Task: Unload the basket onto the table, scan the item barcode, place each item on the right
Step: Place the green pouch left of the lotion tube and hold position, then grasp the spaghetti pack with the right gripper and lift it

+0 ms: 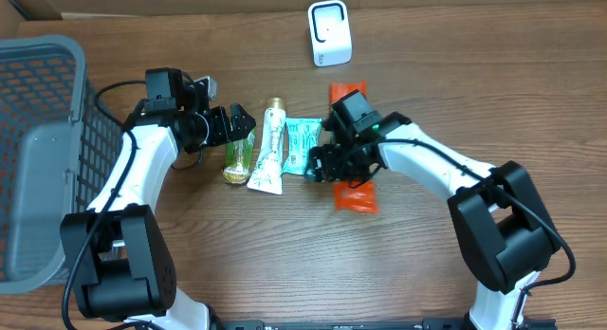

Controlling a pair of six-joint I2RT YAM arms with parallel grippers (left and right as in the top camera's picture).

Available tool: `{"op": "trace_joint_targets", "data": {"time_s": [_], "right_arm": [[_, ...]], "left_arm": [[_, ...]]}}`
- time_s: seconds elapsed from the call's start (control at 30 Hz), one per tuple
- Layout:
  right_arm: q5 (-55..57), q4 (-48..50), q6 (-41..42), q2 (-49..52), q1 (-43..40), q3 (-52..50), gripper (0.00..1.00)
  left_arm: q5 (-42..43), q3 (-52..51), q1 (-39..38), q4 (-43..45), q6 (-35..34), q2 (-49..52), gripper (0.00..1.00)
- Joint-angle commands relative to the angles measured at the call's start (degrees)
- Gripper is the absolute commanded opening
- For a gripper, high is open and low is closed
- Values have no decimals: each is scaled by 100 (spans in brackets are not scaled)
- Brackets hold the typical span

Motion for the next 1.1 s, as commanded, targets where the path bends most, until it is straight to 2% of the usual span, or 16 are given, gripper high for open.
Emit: {"op": "trace_joint_targets", "data": {"time_s": [0.0,0.17,0.3,0.4,0.5,0.57,0.63,0.67,0.77,0.8,0.87,0.93,1.07], "right_arm": [[1307,-487,11,-7,-680,92,83],[1506,-909,-487,-28,-1937,96,84],[1235,-433,-612,-28,-2835,96,91],[400,363,-634,-28,-3377,98,92],[-1012,1202,-586,-28,-3694,101,92],[-1381,1403,-216,-28,-3727,146,89],[-1045,1241,603,-31,-3674,203,74],[-791,1097,1165,-39,-3624,205,74],[-649,800,1978,-39,-3438,203,75],[-627,739,2122,-39,-3368,203,78],[-546,717,2315,-37,-3176,203,86],[-323,721,2448,-37,-3012,203,89],[90,809,2629,-35,-2551,201,90]], "left_arm": [[-20,74,26,4,48,4,100],[-17,74,26,4,48,4,100],[-17,74,26,4,48,4,100],[-17,74,26,4,48,4,100],[-17,74,26,4,48,4,99],[-17,74,26,4,48,4,99],[-17,74,26,2,48,4,99],[-17,74,26,2,48,4,99],[-17,74,26,2,48,4,100],[-17,74,26,2,48,4,99],[-17,74,26,4,48,4,100],[-17,74,26,2,48,4,99],[-17,74,26,4,48,4,100]]}}
